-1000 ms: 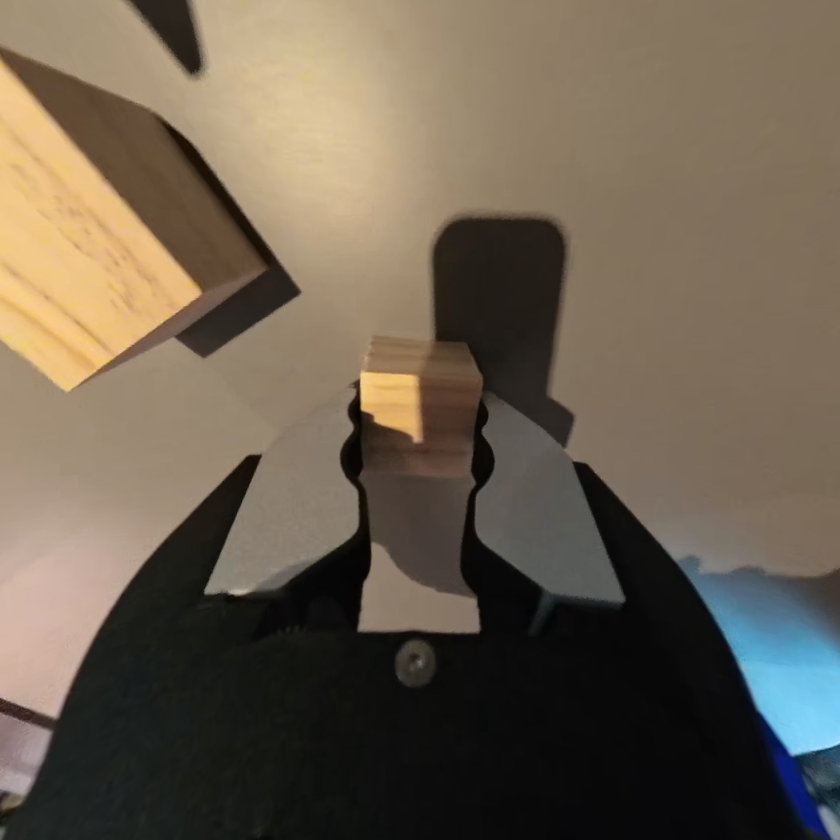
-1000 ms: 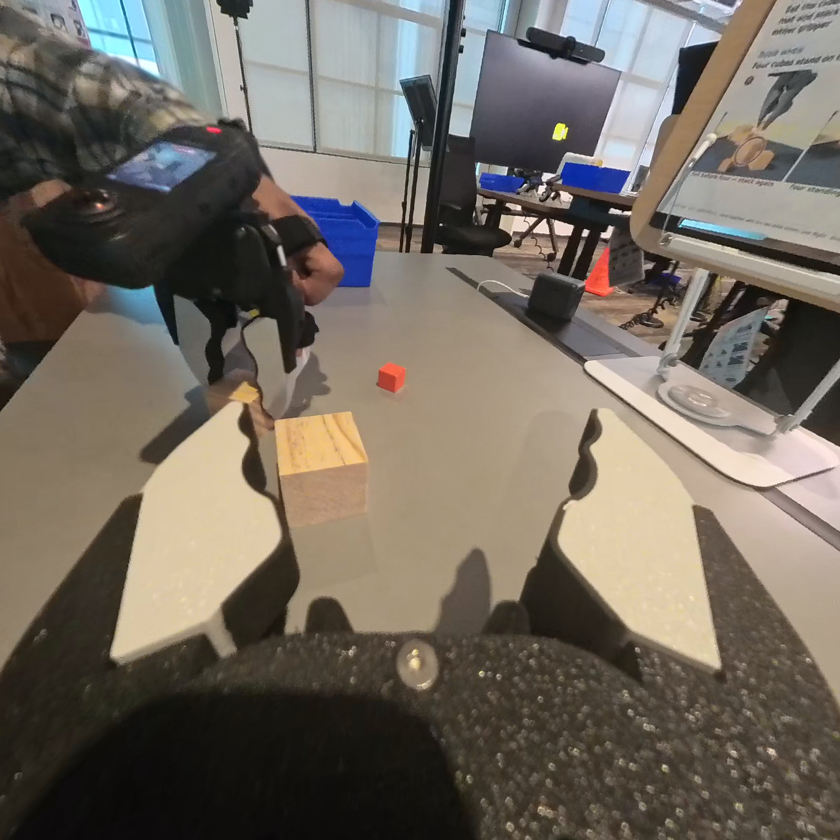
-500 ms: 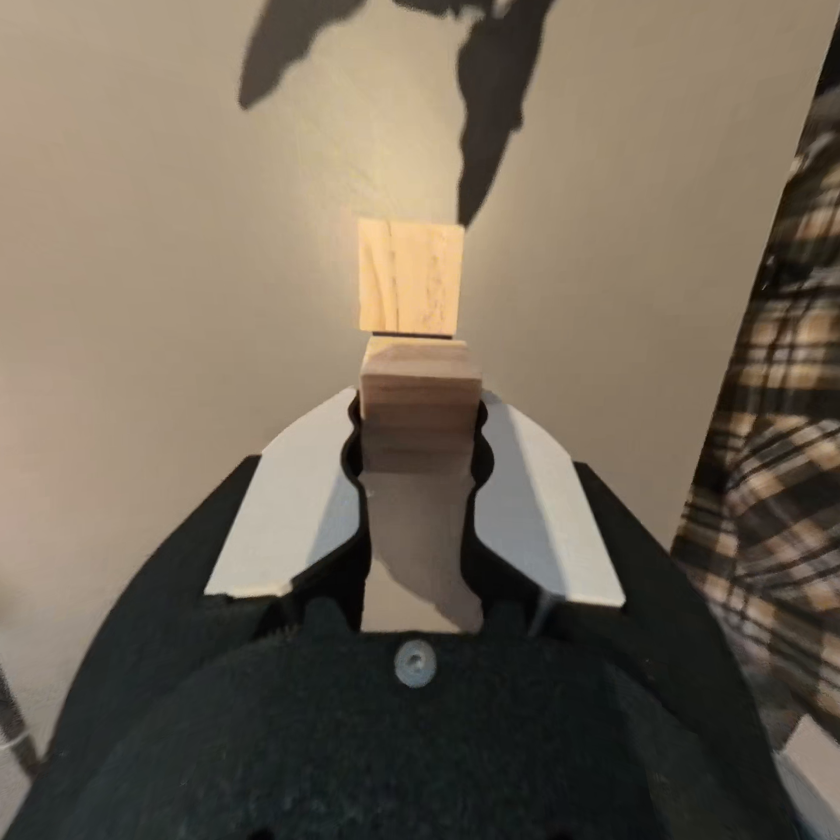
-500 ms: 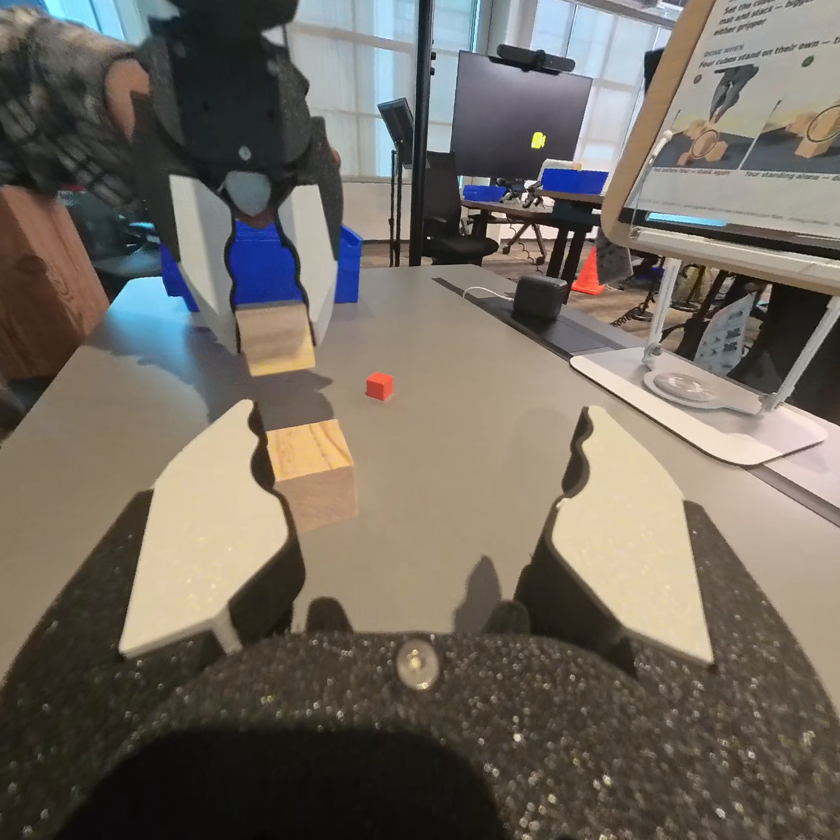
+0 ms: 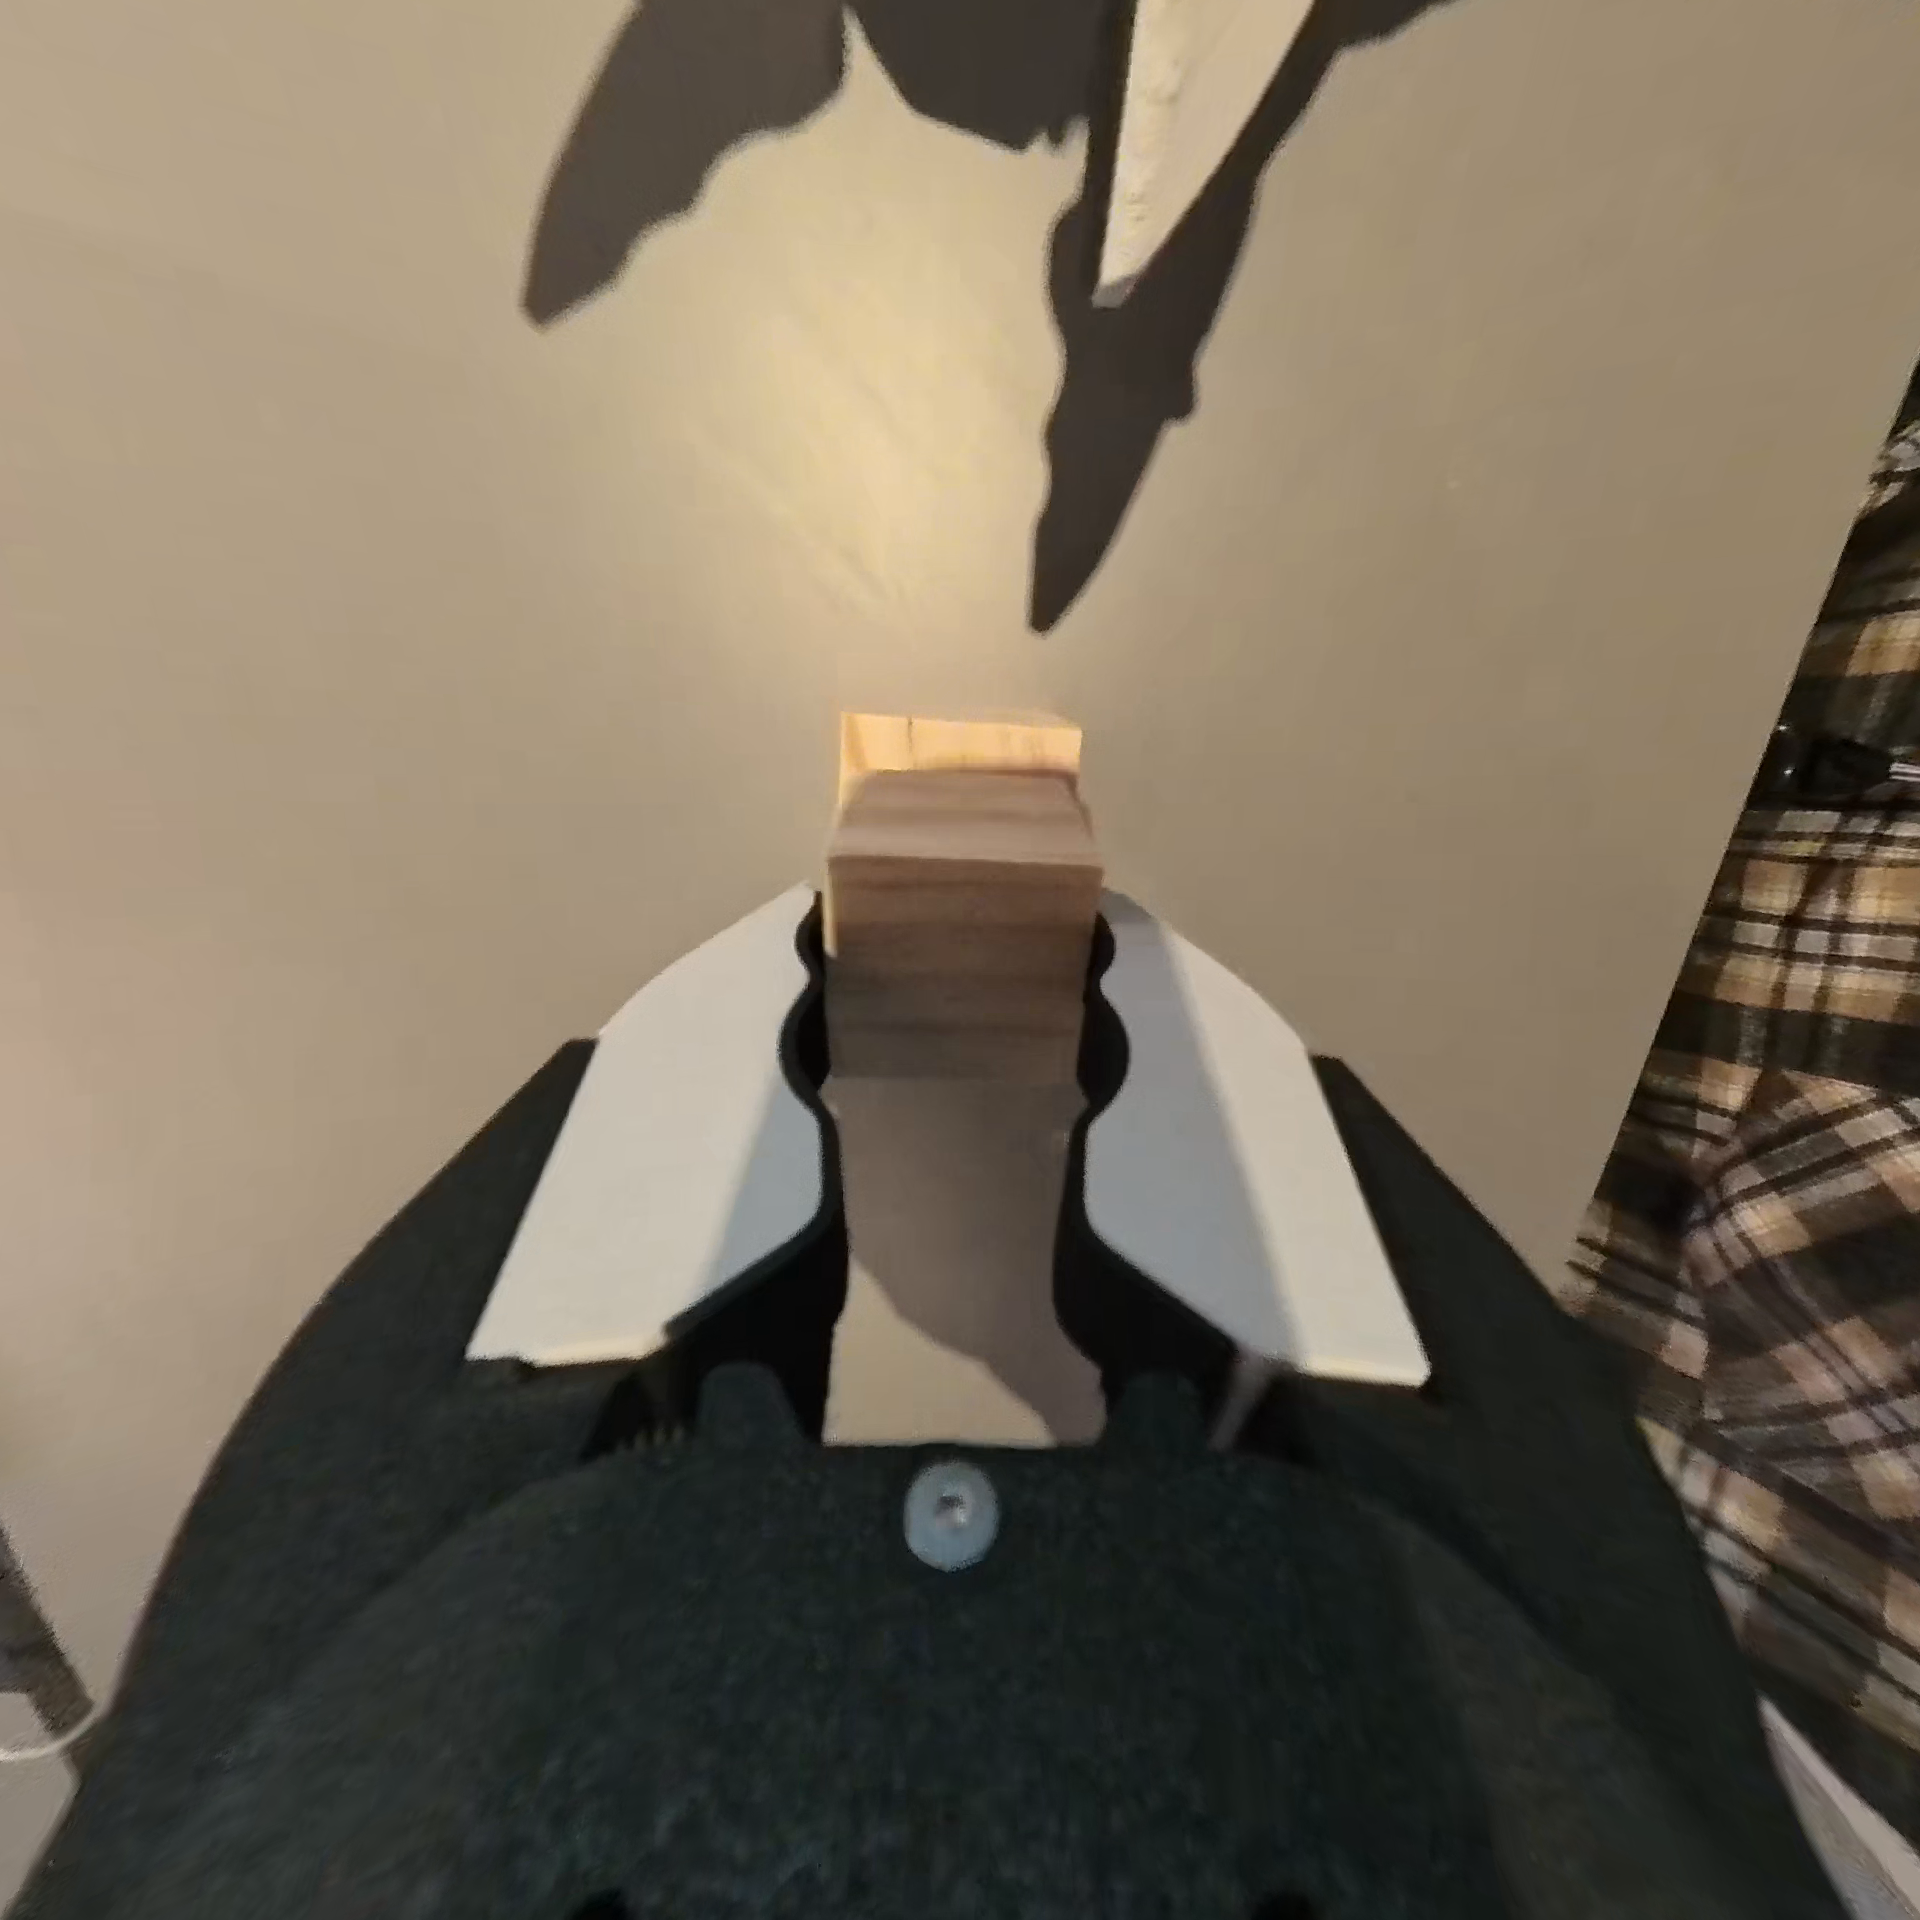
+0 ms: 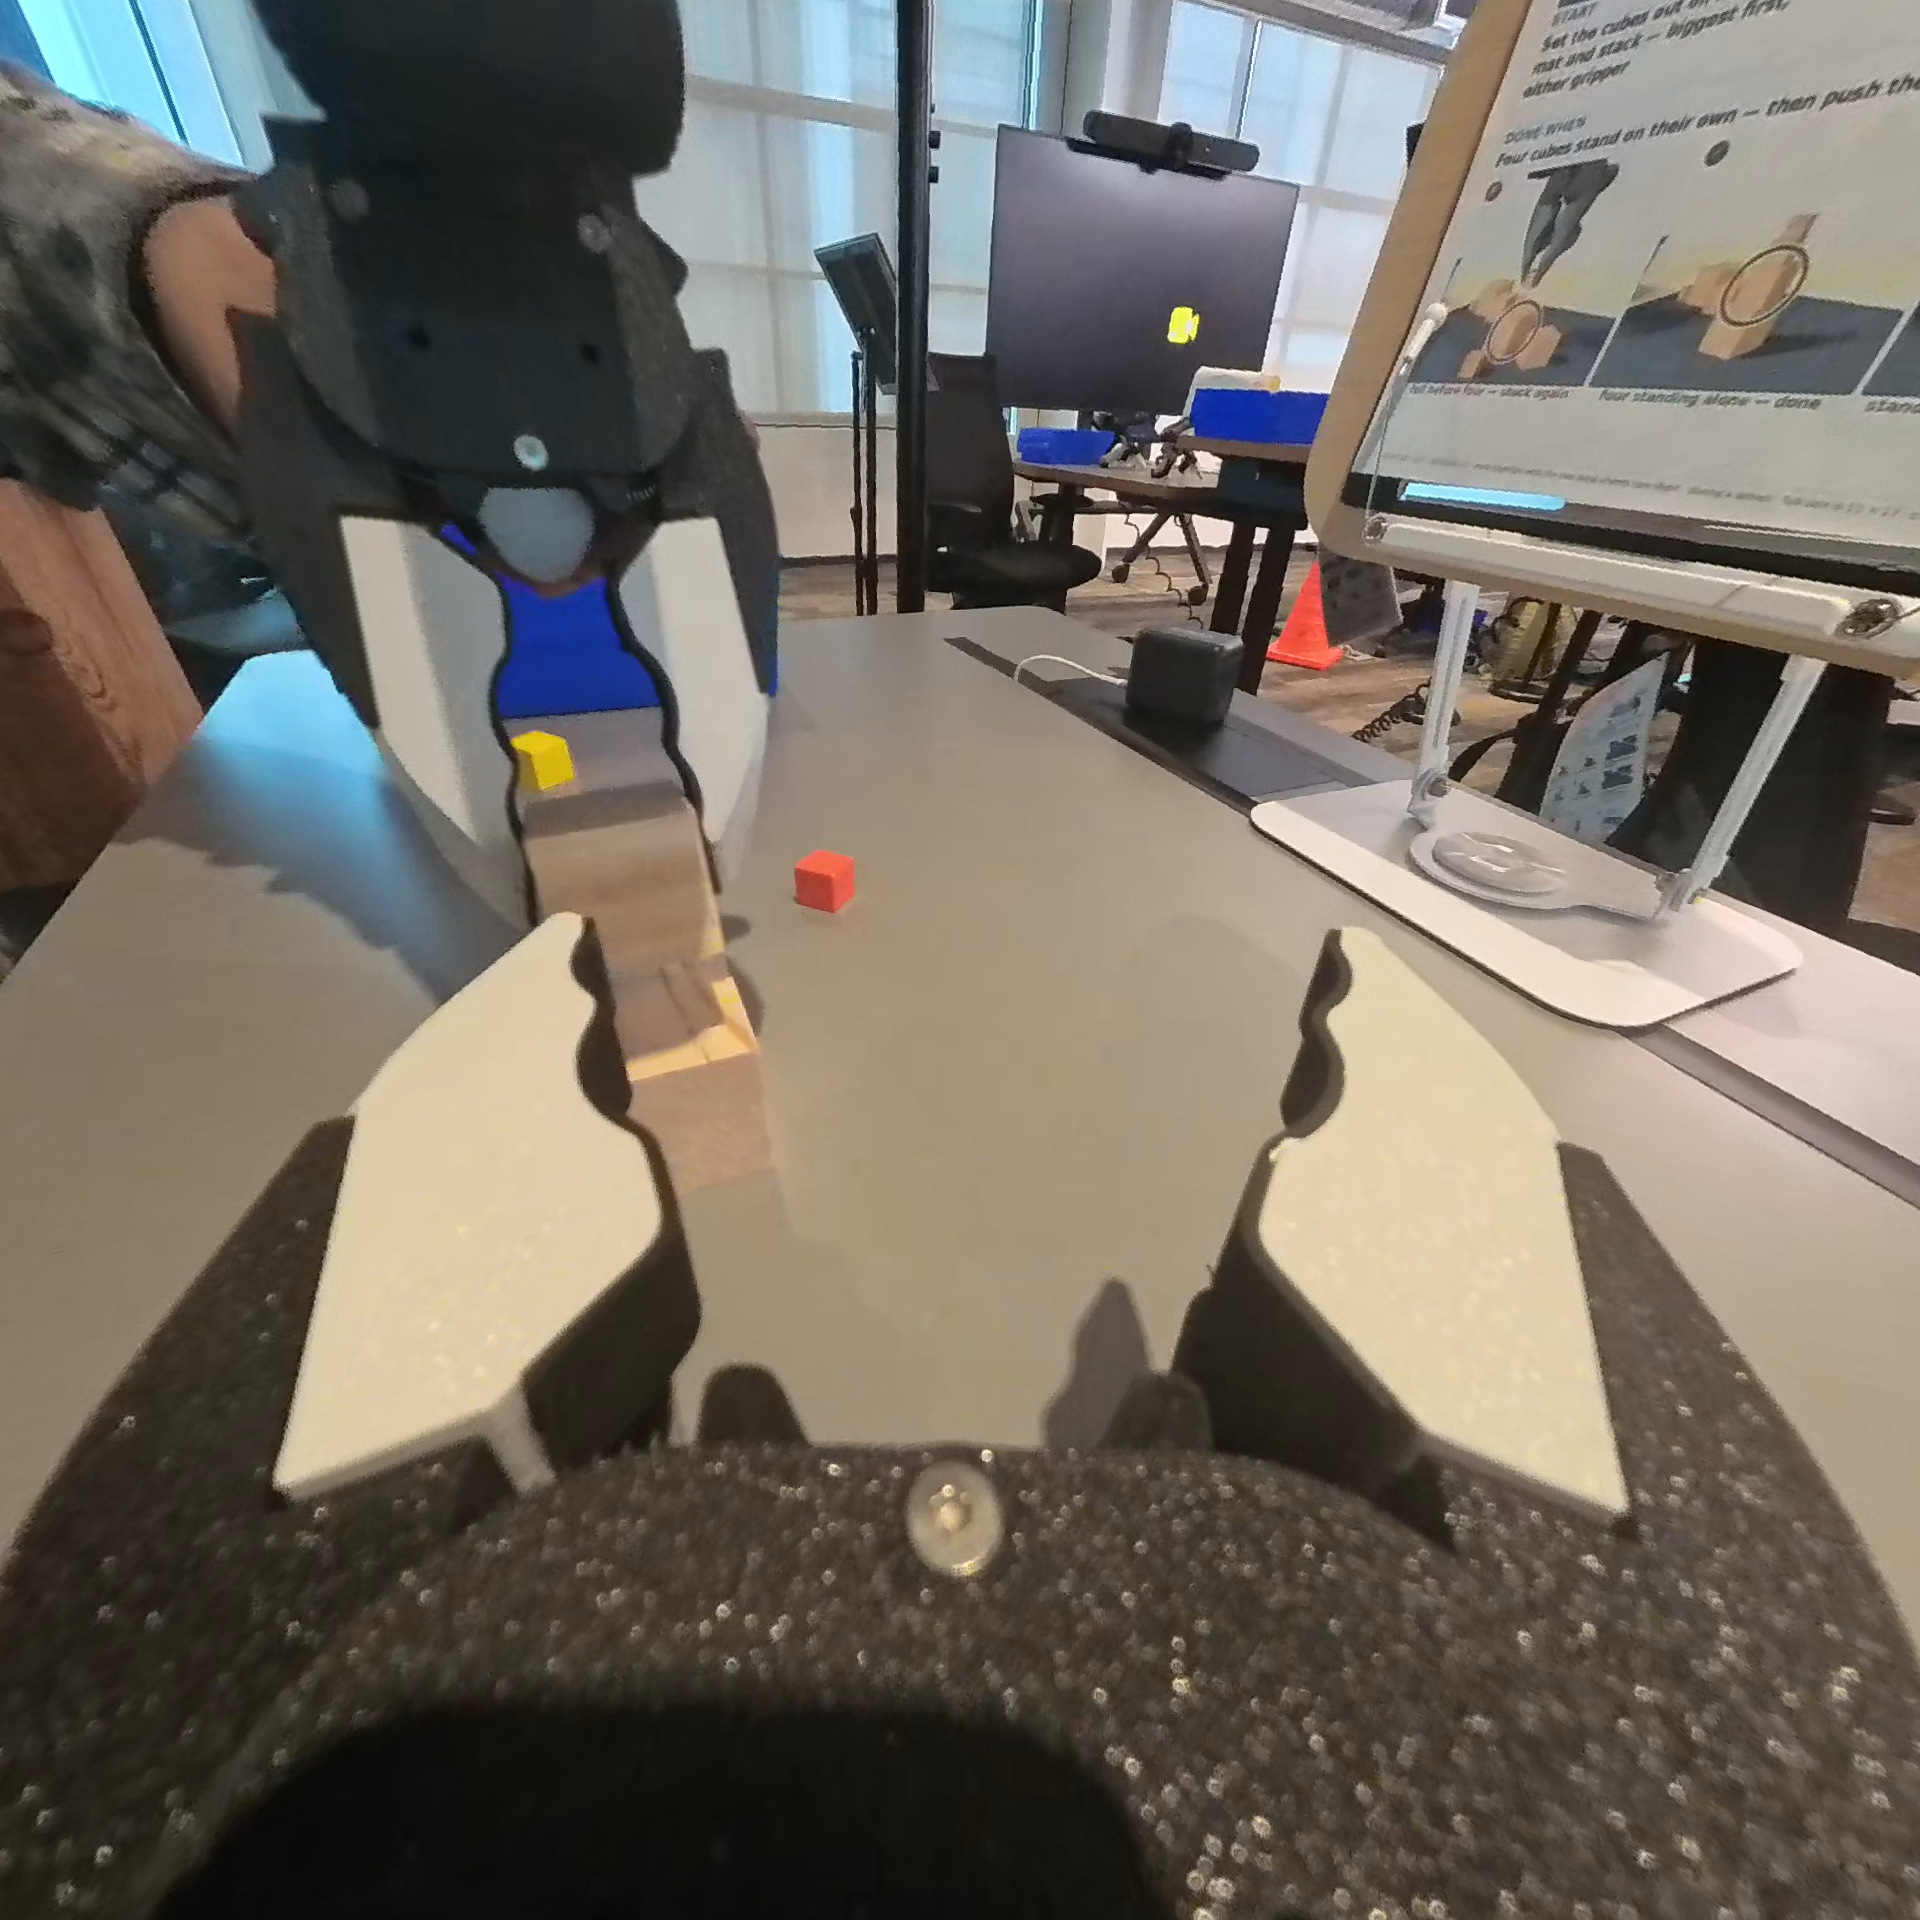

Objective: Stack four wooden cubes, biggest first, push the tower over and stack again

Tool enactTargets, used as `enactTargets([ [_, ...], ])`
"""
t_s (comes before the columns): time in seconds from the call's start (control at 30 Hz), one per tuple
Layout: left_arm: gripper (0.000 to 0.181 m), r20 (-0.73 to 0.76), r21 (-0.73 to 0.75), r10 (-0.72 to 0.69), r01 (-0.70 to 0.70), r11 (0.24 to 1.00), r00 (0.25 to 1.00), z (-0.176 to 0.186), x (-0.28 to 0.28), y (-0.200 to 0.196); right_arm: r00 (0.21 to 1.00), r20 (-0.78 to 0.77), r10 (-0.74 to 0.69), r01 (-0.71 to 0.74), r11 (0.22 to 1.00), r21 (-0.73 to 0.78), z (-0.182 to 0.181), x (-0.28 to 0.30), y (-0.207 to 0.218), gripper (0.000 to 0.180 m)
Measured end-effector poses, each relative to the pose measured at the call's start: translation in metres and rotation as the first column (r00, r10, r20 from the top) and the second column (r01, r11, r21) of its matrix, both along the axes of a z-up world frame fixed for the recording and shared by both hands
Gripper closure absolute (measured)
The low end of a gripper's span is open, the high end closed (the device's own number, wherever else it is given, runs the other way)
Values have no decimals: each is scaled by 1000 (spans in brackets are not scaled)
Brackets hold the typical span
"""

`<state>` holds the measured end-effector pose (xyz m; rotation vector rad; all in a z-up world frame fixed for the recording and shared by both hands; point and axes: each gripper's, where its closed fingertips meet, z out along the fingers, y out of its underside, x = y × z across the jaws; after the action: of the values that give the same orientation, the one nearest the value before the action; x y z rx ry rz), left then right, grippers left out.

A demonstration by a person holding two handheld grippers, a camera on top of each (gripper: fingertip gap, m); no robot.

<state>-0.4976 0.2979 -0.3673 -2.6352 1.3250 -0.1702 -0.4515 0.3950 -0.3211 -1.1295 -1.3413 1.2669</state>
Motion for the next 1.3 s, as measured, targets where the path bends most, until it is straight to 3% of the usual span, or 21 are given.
enactTargets([
  [1.3,135,-41,-39,-39,38,999,998,-25,3,0,1000,4,17,-17,1000,1,0,-1,-3,58],
])
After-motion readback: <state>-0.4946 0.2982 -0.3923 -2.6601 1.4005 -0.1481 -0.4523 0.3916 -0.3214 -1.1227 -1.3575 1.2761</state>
